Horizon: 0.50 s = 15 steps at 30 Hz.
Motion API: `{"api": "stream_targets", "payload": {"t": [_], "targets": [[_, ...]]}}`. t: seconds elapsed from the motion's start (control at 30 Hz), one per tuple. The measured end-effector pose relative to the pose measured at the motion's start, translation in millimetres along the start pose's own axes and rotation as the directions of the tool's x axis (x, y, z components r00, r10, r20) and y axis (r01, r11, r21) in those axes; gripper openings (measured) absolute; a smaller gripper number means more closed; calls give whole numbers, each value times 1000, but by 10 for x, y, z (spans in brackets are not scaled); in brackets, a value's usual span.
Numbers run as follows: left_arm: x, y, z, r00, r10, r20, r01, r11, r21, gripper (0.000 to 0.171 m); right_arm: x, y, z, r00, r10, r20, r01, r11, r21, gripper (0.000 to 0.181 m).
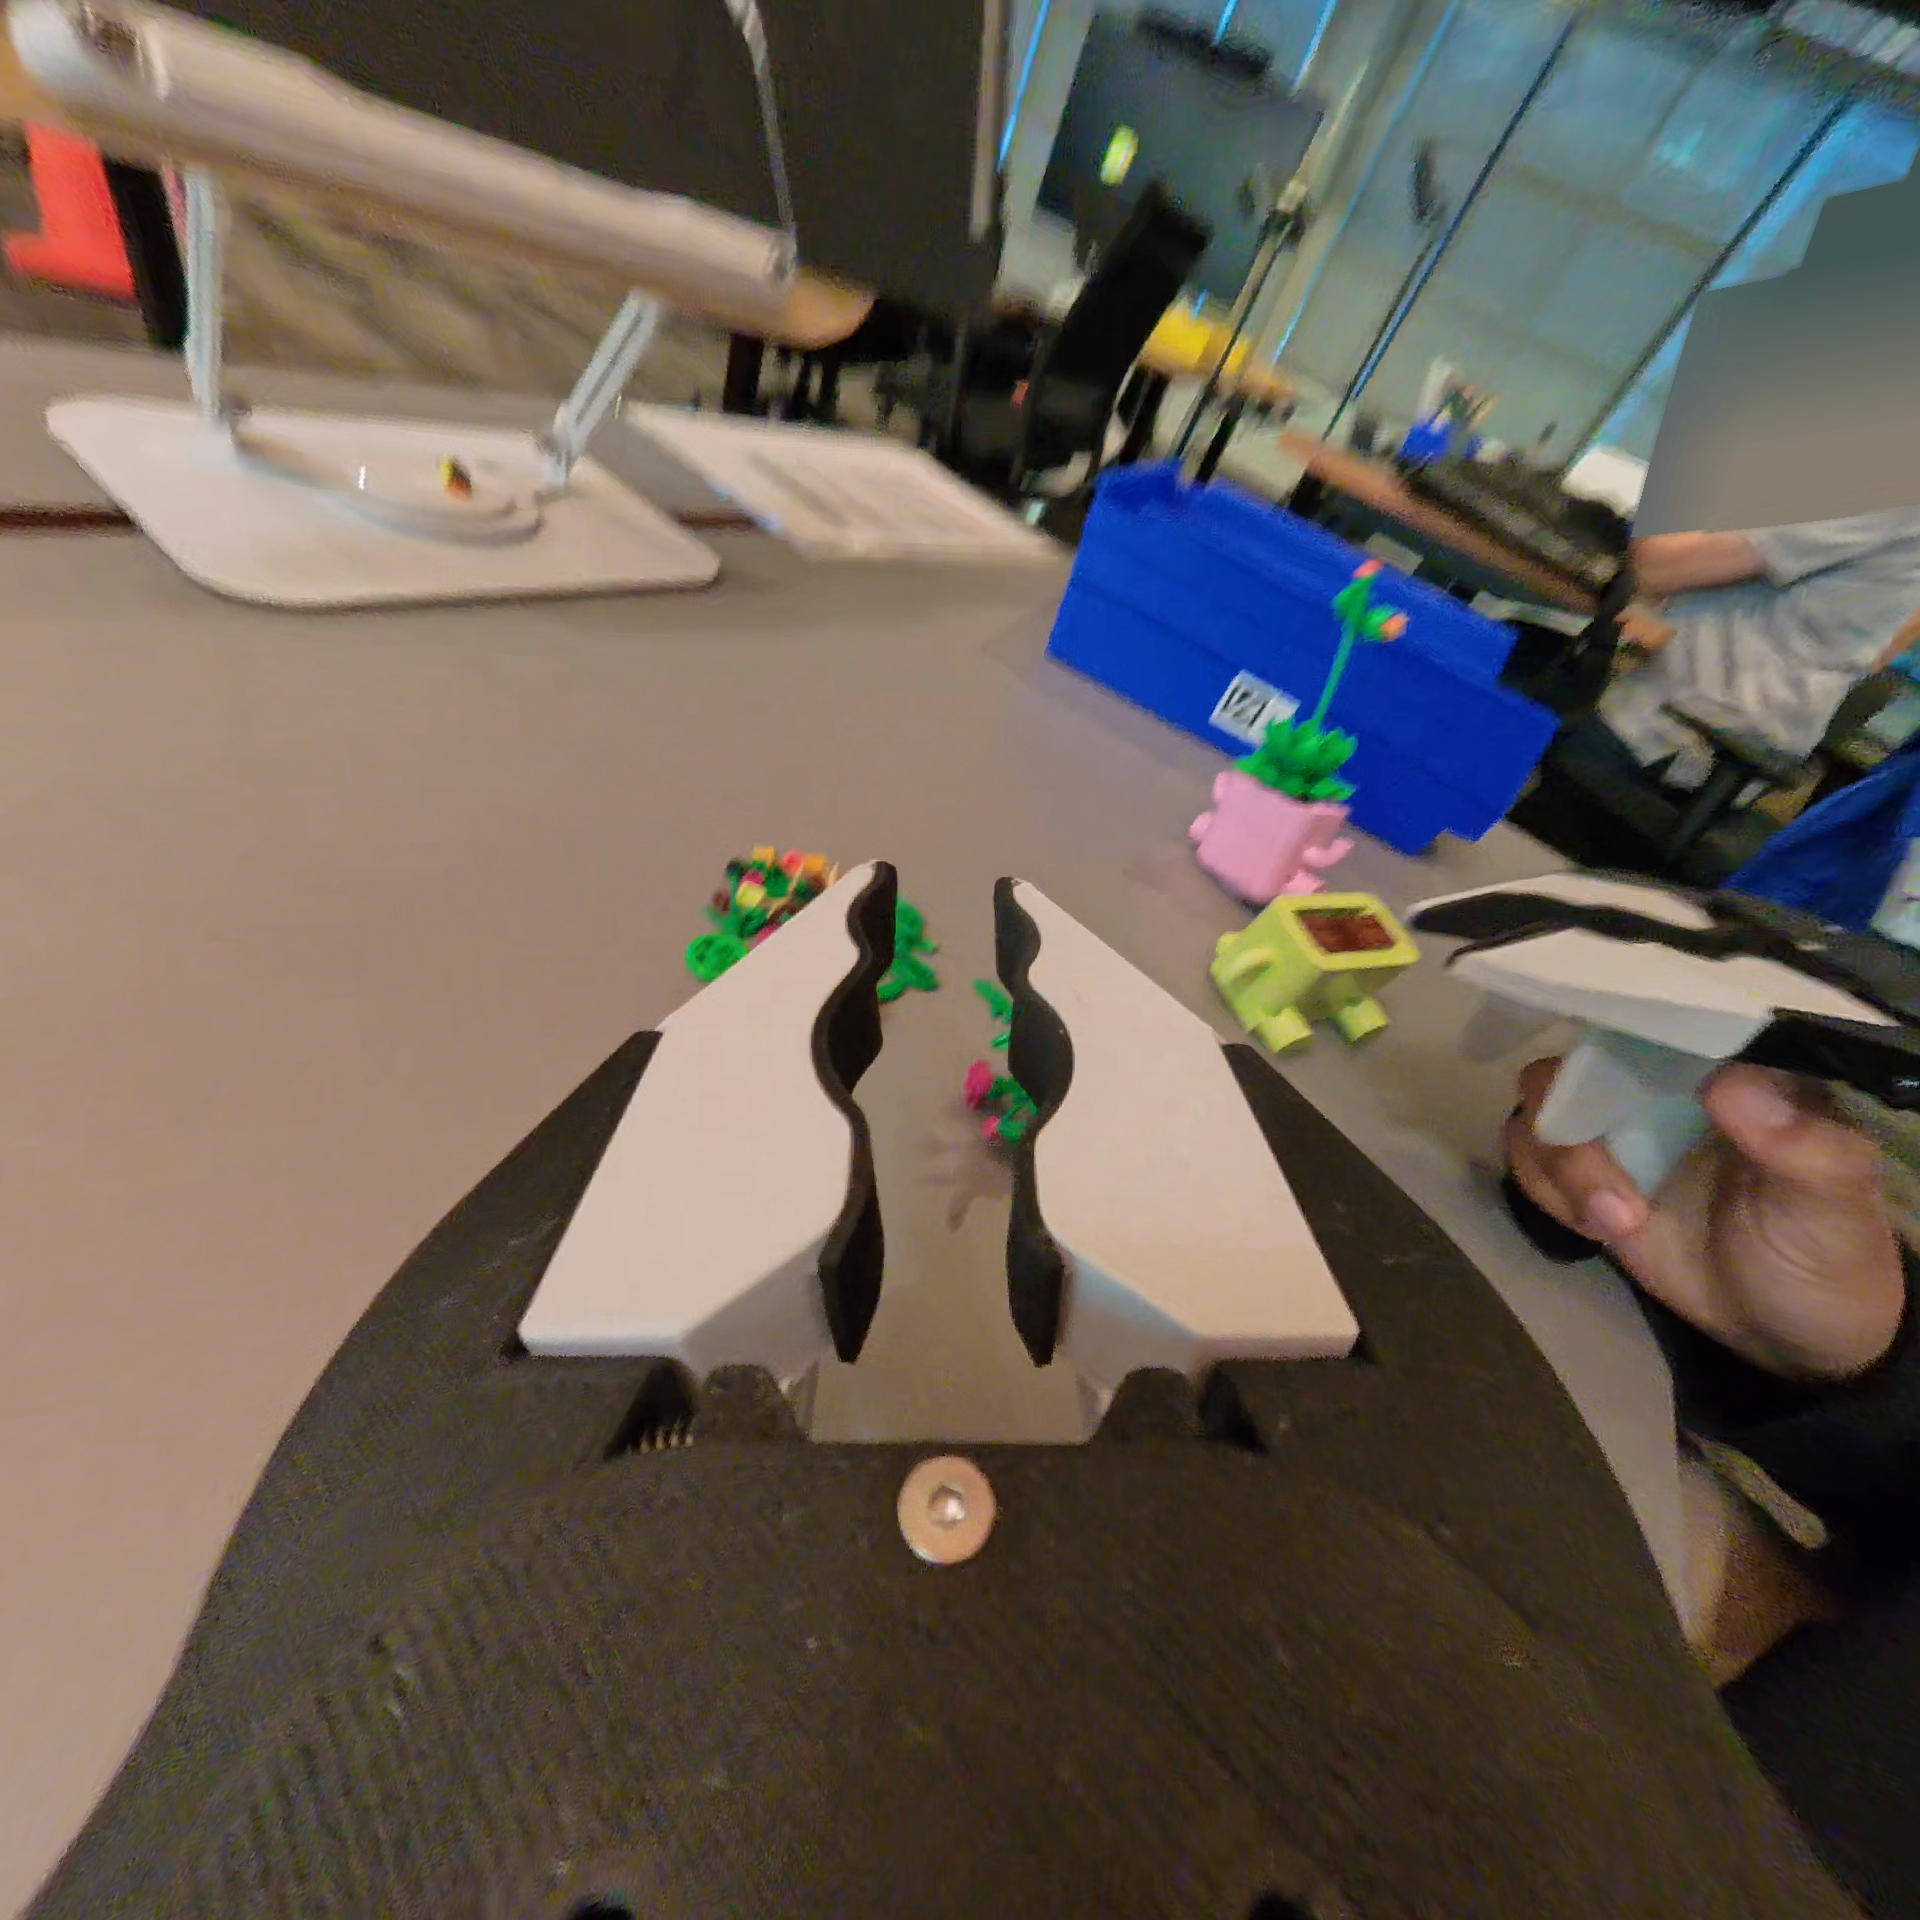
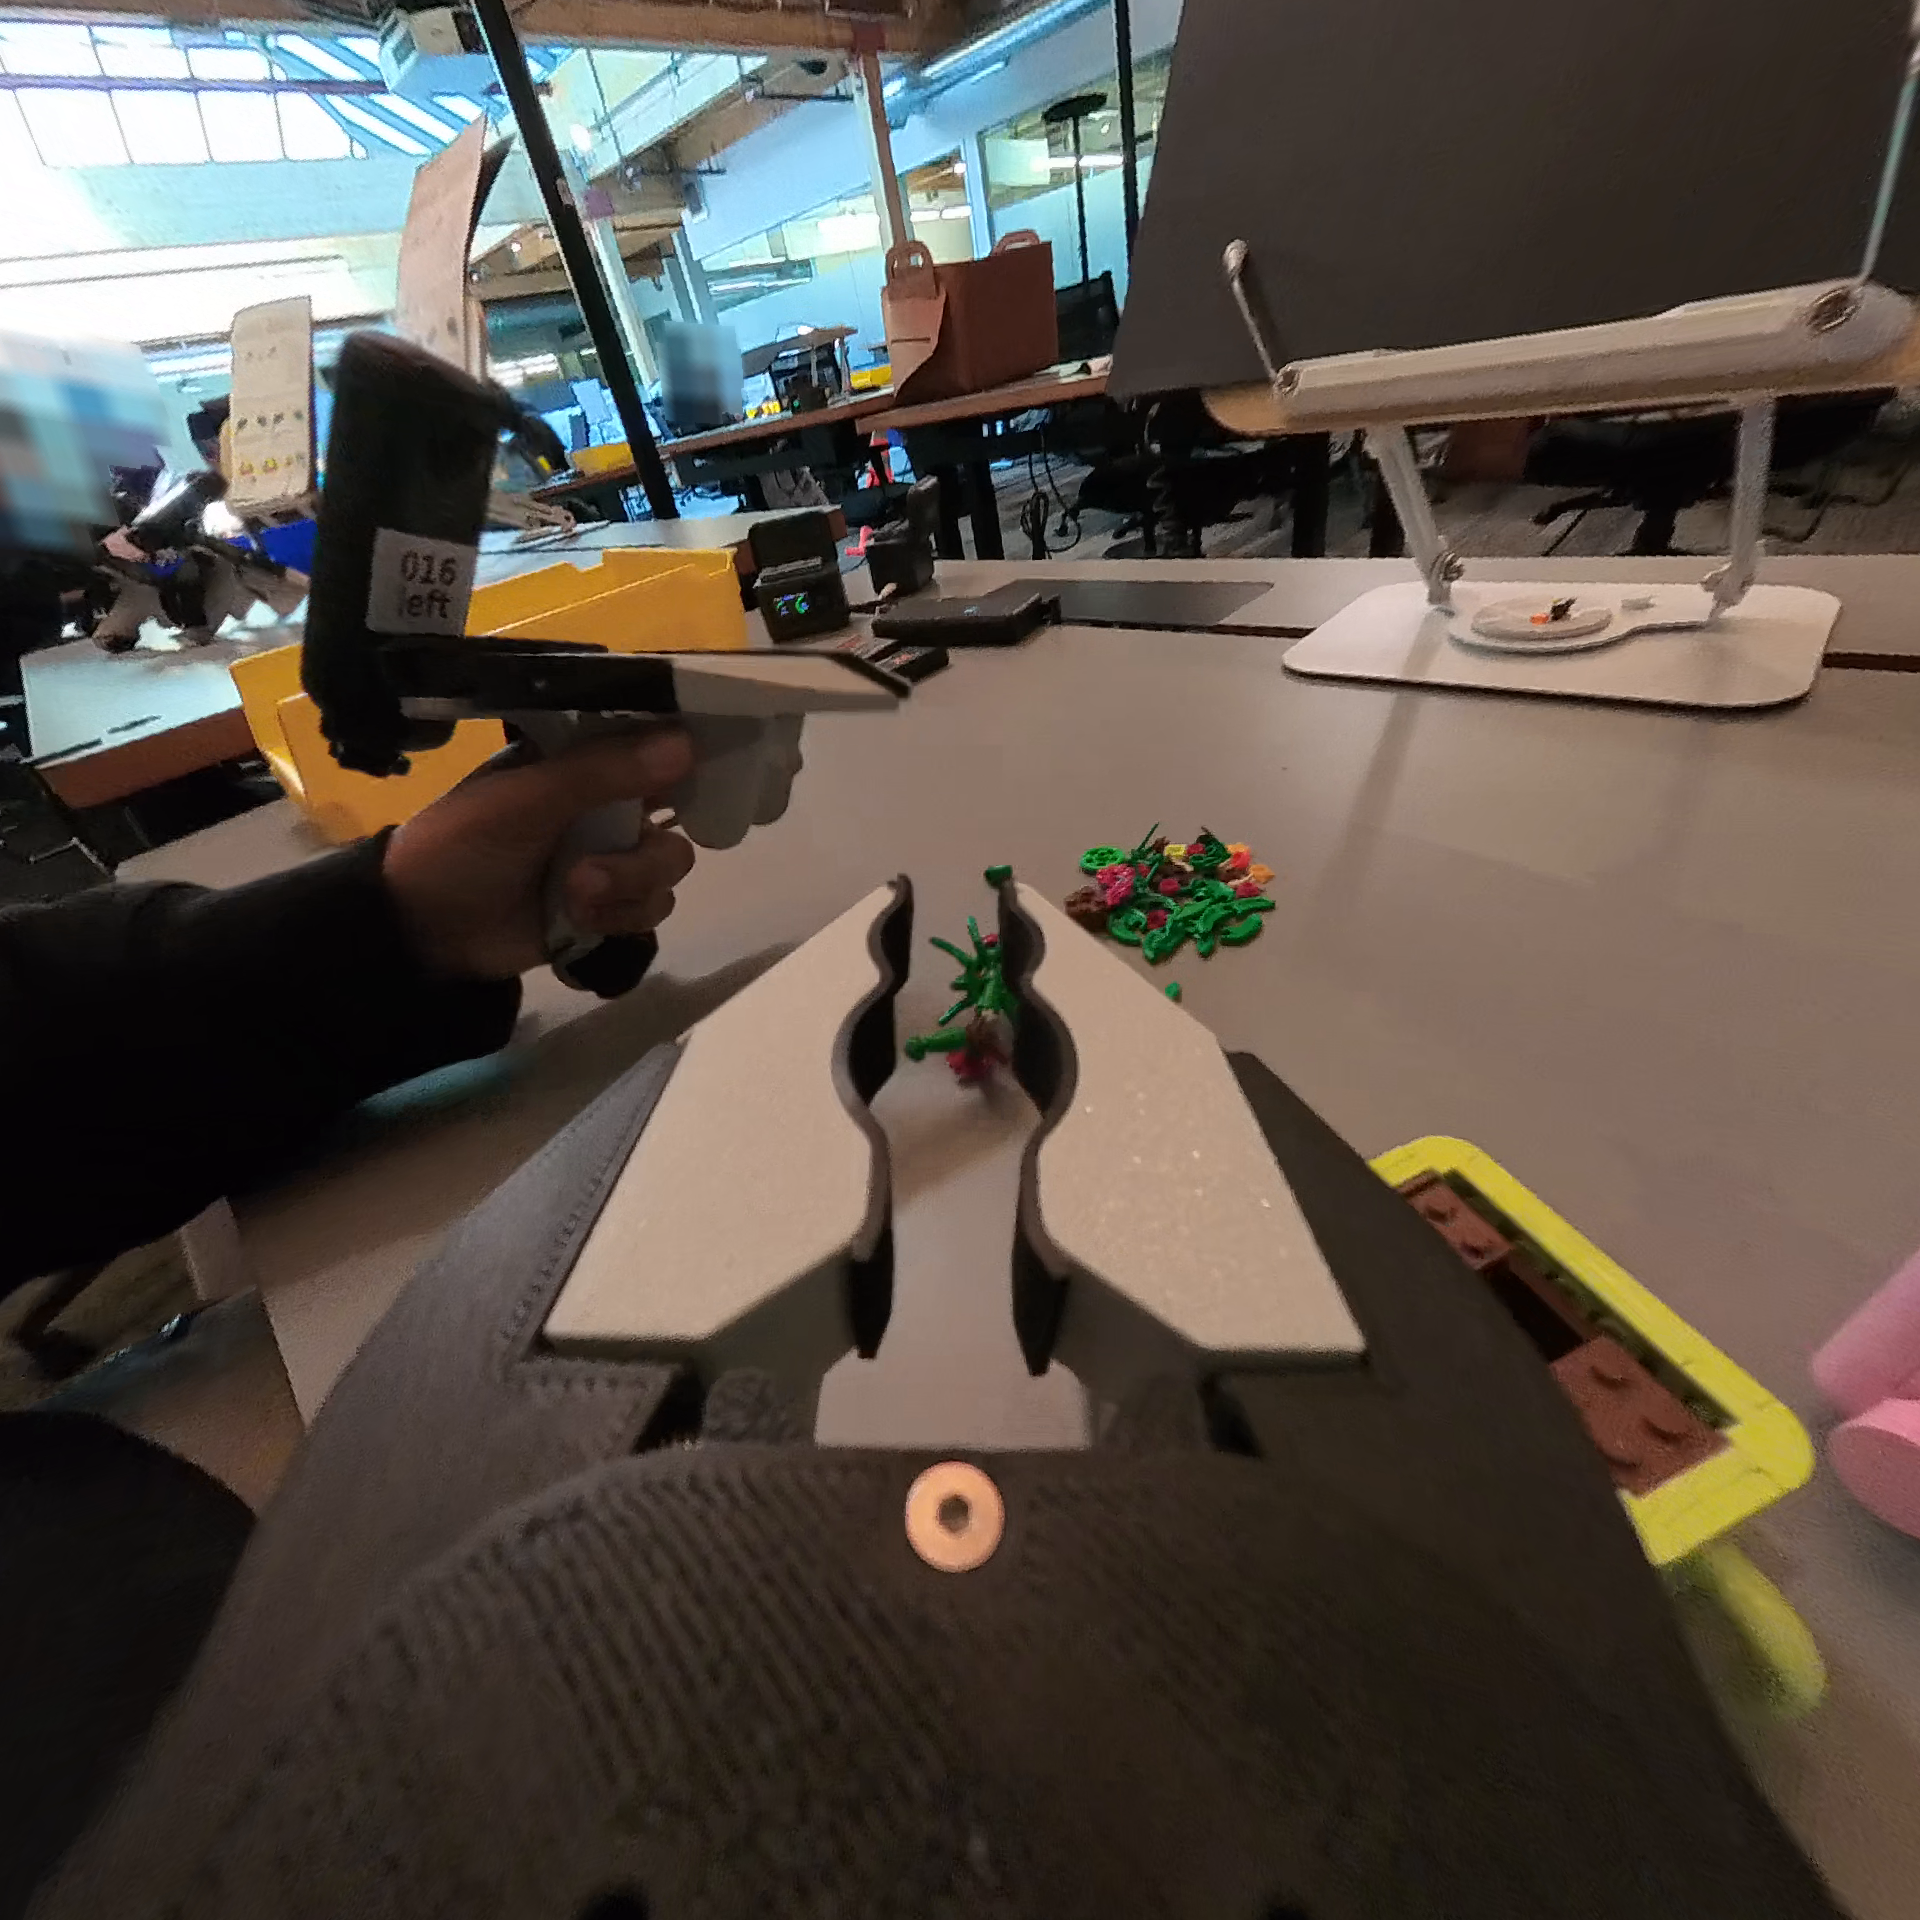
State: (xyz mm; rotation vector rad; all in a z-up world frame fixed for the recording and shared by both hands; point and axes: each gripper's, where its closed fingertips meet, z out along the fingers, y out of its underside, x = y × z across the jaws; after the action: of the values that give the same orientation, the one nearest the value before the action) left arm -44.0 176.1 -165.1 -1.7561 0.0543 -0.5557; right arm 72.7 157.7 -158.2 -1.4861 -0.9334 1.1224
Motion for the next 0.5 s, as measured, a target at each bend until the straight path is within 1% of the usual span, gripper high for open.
{"api": "stream_targets", "payload": {"t": [0.07, 0.1, 0.17, 0.23, 0.3, 0.4, 0.5], "targets": [[142, -109, -120, 999, 32, -44, -25, 989, 146, 10, -53, 26, 7, 1000, -8, 20, 8, 1000, -12, 19], [181, -123, -182, 997, 57, -46, -47, 979, 196, 6, -68, 29, 12, 1000, -7, 25, 7, 1000, -12, 20], [200, -93, -275, 996, 90, -24, -81, 964, 252, 1, -78, 40, 27, 999, 5, 34, -4, 1000, -18, 24], [278, -123, -358, 993, 108, -50, -88, 950, 299, 0, -63, 71, 55, 999, 23, 36, -22, 999, -43, 27], [305, -118, -354, 993, 87, -76, -60, 952, 300, 0, -68, 114, 92, 998, 36, 48, -32, 997, -75, 29], [374, -55, -281, 983, -18, -181, 63, 967, 247, 9, -69, 165, 161, 998, 28, 49, -23, 993, -114, 30], [356, -66, -288, 979, -50, -198, 100, 963, 250, 10, -56, 238, 232, 1000, 1, 29, 3, 986, -165, 29]]}}
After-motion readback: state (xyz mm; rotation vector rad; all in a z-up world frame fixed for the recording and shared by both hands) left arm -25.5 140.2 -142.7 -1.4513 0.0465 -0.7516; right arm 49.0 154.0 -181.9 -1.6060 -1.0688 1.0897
